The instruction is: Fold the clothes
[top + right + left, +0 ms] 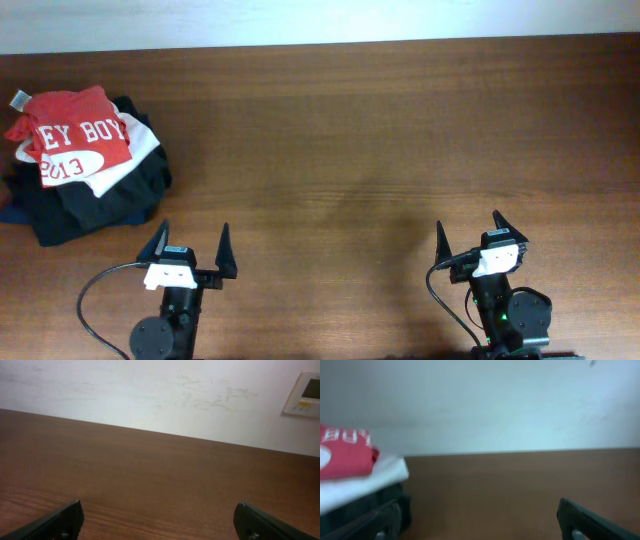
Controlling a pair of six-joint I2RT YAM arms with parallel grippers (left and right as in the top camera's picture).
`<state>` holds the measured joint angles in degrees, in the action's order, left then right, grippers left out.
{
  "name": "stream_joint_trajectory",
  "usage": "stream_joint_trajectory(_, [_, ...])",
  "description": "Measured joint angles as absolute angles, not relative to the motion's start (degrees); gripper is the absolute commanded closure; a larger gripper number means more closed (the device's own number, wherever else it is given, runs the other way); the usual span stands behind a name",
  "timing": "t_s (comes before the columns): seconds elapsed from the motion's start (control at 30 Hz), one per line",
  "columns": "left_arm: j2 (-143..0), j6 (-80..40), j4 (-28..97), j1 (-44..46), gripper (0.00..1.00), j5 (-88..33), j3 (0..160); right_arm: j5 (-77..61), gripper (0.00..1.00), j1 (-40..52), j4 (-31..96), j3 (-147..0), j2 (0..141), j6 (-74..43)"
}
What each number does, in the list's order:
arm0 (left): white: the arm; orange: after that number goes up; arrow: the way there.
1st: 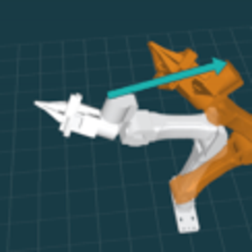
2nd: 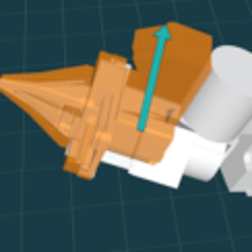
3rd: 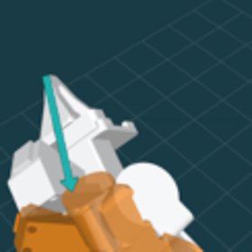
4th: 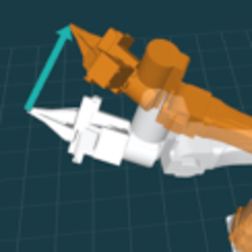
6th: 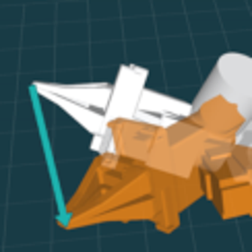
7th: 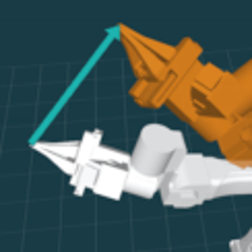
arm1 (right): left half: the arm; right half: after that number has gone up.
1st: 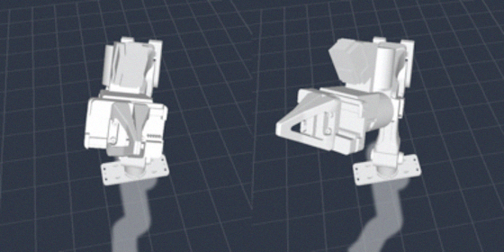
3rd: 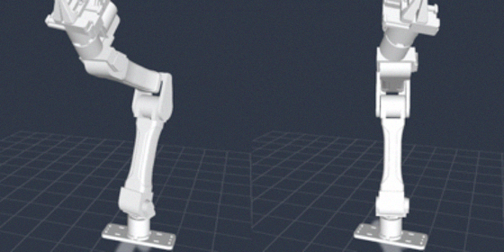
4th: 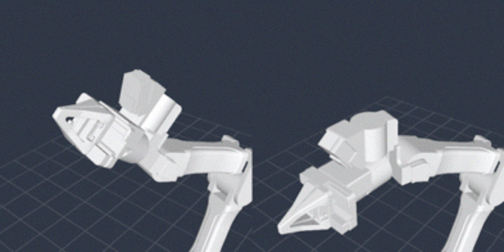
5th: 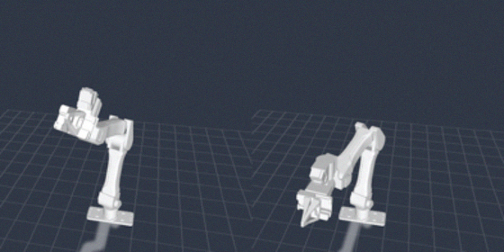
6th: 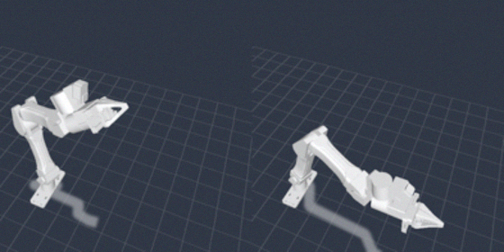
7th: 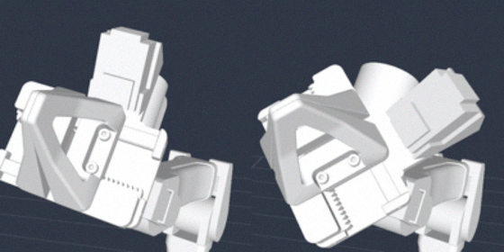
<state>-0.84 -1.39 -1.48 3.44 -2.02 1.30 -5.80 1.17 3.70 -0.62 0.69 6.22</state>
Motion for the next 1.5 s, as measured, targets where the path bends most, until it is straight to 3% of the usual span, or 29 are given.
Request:
stream_joint_trajectory(0.1, [-0.78,-1.39,4.6,3.44,0.01,-0.84,0.89,-5.8,0.01,1.17,3.7,-0.62,0.69,6.2])
stream_joint_trajectory(1.5, [-0.8,-1.39,4.58,3.44,0.01,-0.8,0.84,-5.8,0.01,1.17,3.73,-0.62,0.69,6.24])
